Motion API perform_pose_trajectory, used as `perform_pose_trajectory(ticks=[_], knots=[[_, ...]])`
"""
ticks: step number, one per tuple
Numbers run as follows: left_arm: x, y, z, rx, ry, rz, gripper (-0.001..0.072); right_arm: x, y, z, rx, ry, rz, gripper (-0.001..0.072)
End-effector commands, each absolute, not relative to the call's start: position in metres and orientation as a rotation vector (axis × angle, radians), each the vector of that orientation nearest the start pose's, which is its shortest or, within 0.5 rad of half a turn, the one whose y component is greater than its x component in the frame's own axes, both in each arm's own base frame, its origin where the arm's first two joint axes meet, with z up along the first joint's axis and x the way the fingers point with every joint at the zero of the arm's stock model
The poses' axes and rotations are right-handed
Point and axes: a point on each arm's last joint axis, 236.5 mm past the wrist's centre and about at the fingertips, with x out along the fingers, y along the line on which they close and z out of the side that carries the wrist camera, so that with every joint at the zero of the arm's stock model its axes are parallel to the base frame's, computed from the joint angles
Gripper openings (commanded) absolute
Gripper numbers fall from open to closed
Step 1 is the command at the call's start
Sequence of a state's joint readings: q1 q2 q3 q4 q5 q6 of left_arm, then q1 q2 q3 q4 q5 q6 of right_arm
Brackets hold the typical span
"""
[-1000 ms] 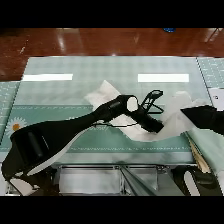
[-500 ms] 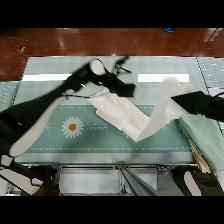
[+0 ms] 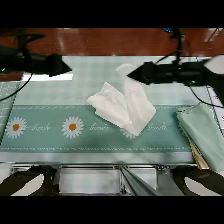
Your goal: Fold the shirts.
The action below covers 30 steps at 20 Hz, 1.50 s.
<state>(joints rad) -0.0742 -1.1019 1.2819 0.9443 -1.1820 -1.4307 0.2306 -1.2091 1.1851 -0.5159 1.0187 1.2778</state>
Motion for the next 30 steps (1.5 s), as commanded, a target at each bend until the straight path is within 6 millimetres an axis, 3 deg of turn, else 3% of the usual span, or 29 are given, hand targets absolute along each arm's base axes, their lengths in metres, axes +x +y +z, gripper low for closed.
perform_pose_trajectory(ticks=[1,3,6,7,8,10,11,13,16,18,19,21,23,25,28,30], knots=[[0.322,-0.121,0.16,-0.357,0.868,-0.421,0.0017,0.398,0.324,0.108,0.584,1.036,0.897,0.002],[0.302,-0.119,0.146,-0.412,0.85,-0.387,0.0018,0.405,0.345,0.074,0.581,1.102,0.9,0.002],[0.28,-0.118,0.109,-0.455,0.894,-0.362,0.0018,0.404,0.364,0.031,0.59,1.176,0.88,0.0023],[0.276,-0.119,0.095,-0.466,0.924,-0.359,0.0018,0.399,0.372,0.018,0.588,1.204,0.881,0.015],[0.274,-0.119,0.081,-0.473,0.949,-0.349,0.0018,0.39,0.378,0.009,0.566,1.231,0.904,0.038],[0.274,-0.117,0.056,-0.498,0.975,-0.319,0.0018,0.377,0.375,0.002,0.494,1.264,0.953,0.0414],[0.276,-0.115,0.049,-0.505,0.979,-0.307,0.0018,0.382,0.359,0.006,0.513,1.284,0.922,0.0413],[0.277,-0.115,0.045,-0.509,0.985,-0.302,0.0018,0.4,0.309,0.032,0.552,1.273,0.859,0.0413],[0.275,-0.116,0.045,-0.509,0.992,-0.306,0.0018,0.409,0.193,0.071,0.471,1.24,0.653,0.0413],[0.275,-0.116,0.045,-0.51,0.992,-0.306,0.0018,0.387,0.121,0.073,0.379,1.246,0.449,0.0413],[0.275,-0.116,0.045,-0.512,0.992,-0.307,0.0018,0.367,0.091,0.064,0.358,1.256,0.339,0.0413],[0.275,-0.116,0.045,-0.513,0.991,-0.307,0.0018,0.322,0.057,0.029,0.383,1.254,0.162,0.0405],[0.276,-0.117,0.046,-0.519,0.989,-0.31,0.0018,0.28,0.058,-0.016,0.523,1.22,0.048,0.0405],[0.276,-0.119,0.047,-0.522,0.989,-0.316,0.0018,0.255,0.08,-0.05,0.735,1.191,0.027,0.0405],[0.275,-0.125,0.047,-0.514,0.988,-0.332,0.0018,0.235,0.104,-0.08,0.869,1.255,0.064,0.0405],[0.275,-0.129,0.049,-0.507,0.981,-0.345,0.0018,0.239,0.117,-0.084,0.924,1.274,0.108,0.0405]])
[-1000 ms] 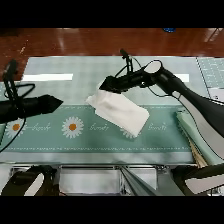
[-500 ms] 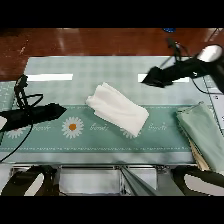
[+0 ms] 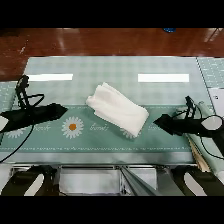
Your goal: Fold the shirts.
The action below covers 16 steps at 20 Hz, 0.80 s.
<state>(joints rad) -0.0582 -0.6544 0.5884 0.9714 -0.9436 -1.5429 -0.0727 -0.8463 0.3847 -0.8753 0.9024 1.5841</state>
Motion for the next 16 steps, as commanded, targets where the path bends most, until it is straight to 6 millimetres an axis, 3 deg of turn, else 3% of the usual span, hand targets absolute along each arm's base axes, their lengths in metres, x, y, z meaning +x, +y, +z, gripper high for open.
perform_pose_trajectory(ticks=[1,3,8,9,10,11,14,16], knots=[[0.276,-0.131,0.05,-0.503,0.975,-0.352,0.0018,0.244,0.125,-0.085,0.967,1.276,0.137,0.0405],[0.276,-0.135,0.051,-0.498,0.971,-0.362,0.0018,0.252,0.144,-0.09,1.007,1.288,0.19,0.0405],[0.276,-0.136,0.051,-0.496,0.967,-0.365,0.0018,0.263,0.195,-0.114,0.92,1.46,0.3,0.0402],[0.276,-0.136,0.051,-0.496,0.967,-0.365,0.0018,0.268,0.206,-0.114,0.891,1.468,0.333,0.035],[0.276,-0.136,0.051,-0.496,0.967,-0.365,0.0018,0.278,0.218,-0.107,0.854,1.453,0.383,0.0185],[0.276,-0.136,0.051,-0.496,0.967,-0.365,0.0018,0.291,0.228,-0.094,0.805,1.41,0.45,0.0025],[0.276,-0.136,0.051,-0.496,0.967,-0.365,0.0018,0.331,0.257,-0.027,0.717,1.285,0.642,0.0019],[0.276,-0.136,0.051,-0.496,0.968,-0.365,0.0018,0.358,0.263,0.023,0.629,1.199,0.718,0.0019]])
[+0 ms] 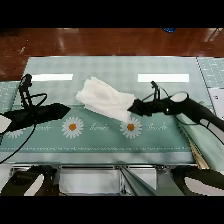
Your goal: Fold the shirts.
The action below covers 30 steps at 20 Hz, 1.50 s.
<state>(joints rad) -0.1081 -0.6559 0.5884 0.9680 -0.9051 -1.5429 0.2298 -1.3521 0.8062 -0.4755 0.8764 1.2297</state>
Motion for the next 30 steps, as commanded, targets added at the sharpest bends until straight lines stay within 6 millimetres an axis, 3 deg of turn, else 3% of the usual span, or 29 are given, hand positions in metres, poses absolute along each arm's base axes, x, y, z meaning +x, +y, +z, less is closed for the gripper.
perform_pose_trajectory(ticks=[1,4,6,10,12,15,17,18,21,24,27,30], knots=[[0.276,-0.136,0.051,-0.496,0.968,-0.365,0.0018,0.372,0.261,0.046,0.577,1.153,0.72,0.0019],[0.277,-0.136,0.051,-0.496,0.963,-0.363,0.0018,0.415,0.233,0.124,0.467,0.985,0.655,0.0019],[0.278,-0.135,0.052,-0.497,0.955,-0.36,0.0018,0.425,0.203,0.172,0.436,0.898,0.62,0.0019],[0.28,-0.134,0.05,-0.5,0.951,-0.354,0.0018,0.419,0.113,0.23,0.455,0.782,0.447,0.0019],[0.279,-0.134,0.047,-0.502,0.956,-0.351,0.0018,0.397,0.068,0.244,0.478,0.78,0.37,0.0019],[0.278,-0.14,0.05,-0.546,0.956,-0.366,0.0018,0.348,0.007,0.25,0.423,0.811,0.219,0.0018],[0.279,-0.141,0.051,-0.554,0.949,-0.367,0.0018,0.326,-0.048,0.257,0.474,0.777,-0.005,0.0017],[0.28,-0.14,0.051,-0.554,0.945,-0.365,0.0018,0.319,-0.064,0.256,0.518,0.771,-0.07,0.0017],[0.285,-0.138,0.053,-0.557,0.923,-0.356,0.0018,0.275,-0.101,0.221,0.632,0.925,-0.243,0.0017],[0.292,-0.135,0.057,-0.562,0.887,-0.343,0.0018,0.203,-0.141,0.186,0.664,1.139,-0.505,0.0017],[0.296,-0.134,0.059,-0.566,0.869,-0.336,0.0018,0.162,-0.149,0.175,0.657,1.19,-0.659,0.0018],[0.303,-0.131,0.065,-0.578,0.829,-0.325,0.0018,0.093,-0.169,0.15,0.614,1.289,-0.969,0.002]])
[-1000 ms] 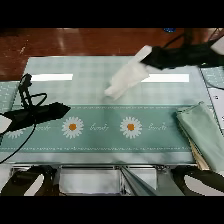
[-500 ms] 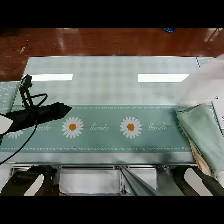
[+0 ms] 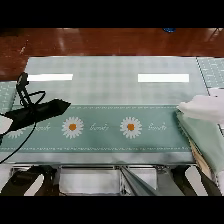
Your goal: Fold the shirts.
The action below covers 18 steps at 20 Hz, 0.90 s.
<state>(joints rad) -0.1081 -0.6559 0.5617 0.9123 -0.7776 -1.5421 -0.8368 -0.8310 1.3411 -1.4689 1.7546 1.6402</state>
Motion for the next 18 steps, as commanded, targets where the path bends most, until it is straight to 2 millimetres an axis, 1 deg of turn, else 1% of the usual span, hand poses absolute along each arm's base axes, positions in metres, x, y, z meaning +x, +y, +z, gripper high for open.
perform_pose_trajectory(ticks=[1,2,3,4,5,6,7,8,9,10,11,12,13,14,15,16,17,18], knots=[[0.304,-0.131,0.065,-0.578,0.825,-0.323,0.0018,0.078,-0.167,0.141,0.62,1.312,-1.025,0.0032],[0.304,-0.132,0.065,-0.585,0.827,-0.325,0.0018,0.069,-0.161,0.127,0.63,1.349,-1.039,0.0135],[0.302,-0.137,0.068,-0.615,0.833,-0.34,0.0018,0.061,-0.152,0.109,0.646,1.405,-1.028,0.0281],[0.301,-0.139,0.07,-0.626,0.831,-0.35,0.0018,0.055,-0.144,0.091,0.662,1.464,-1.016,0.0358],[0.301,-0.14,0.071,-0.625,0.829,-0.354,0.0018,0.05,-0.141,0.079,0.664,1.518,-1.007,0.0368],[0.302,-0.139,0.071,-0.618,0.825,-0.355,0.0018,0.047,-0.144,0.075,0.659,1.544,-1.015,0.0368],[0.303,-0.138,0.074,-0.605,0.815,-0.36,0.0018,0.051,-0.15,0.074,0.653,1.546,-1.016,0.0368],[0.306,-0.138,0.083,-0.611,0.8,-0.366,0.0018,0.067,-0.157,0.076,0.661,1.513,-0.987,0.0368],[0.312,-0.136,0.104,-0.608,0.761,-0.379,0.0018,0.111,-0.153,0.078,0.722,1.404,-0.853,0.0365],[0.321,-0.133,0.131,-0.564,0.69,-0.401,0.0018,0.169,-0.137,0.09,0.81,1.253,-0.662,0.0322],[0.332,-0.128,0.165,-0.511,0.601,-0.417,0.0018,0.233,-0.108,0.116,0.892,1.084,-0.421,0.0194],[0.342,-0.123,0.195,-0.487,0.533,-0.421,0.0018,0.292,-0.078,0.158,0.948,0.897,-0.188,0.0093],[0.352,-0.122,0.224,-0.474,0.484,-0.429,0.0018,0.336,-0.052,0.201,0.952,0.741,-0.008,0.0038],[0.361,-0.124,0.243,-0.457,0.463,-0.447,0.0018,0.369,-0.024,0.237,0.909,0.632,0.138,0.0019],[0.369,-0.13,0.255,-0.446,0.47,-0.47,0.0018,0.392,0.005,0.254,0.835,0.601,0.235,0.0019],[0.376,-0.14,0.259,-0.431,0.504,-0.506,0.0018,0.409,0.04,0.255,0.714,0.628,0.315,0.0018],[0.383,-0.152,0.257,-0.41,0.553,-0.547,0.0018,0.421,0.069,0.24,0.6,0.694,0.356,0.0018],[0.389,-0.164,0.25,-0.362,0.597,-0.591,0.0017,0.431,0.095,0.215,0.474,0.773,0.377,0.0019]])
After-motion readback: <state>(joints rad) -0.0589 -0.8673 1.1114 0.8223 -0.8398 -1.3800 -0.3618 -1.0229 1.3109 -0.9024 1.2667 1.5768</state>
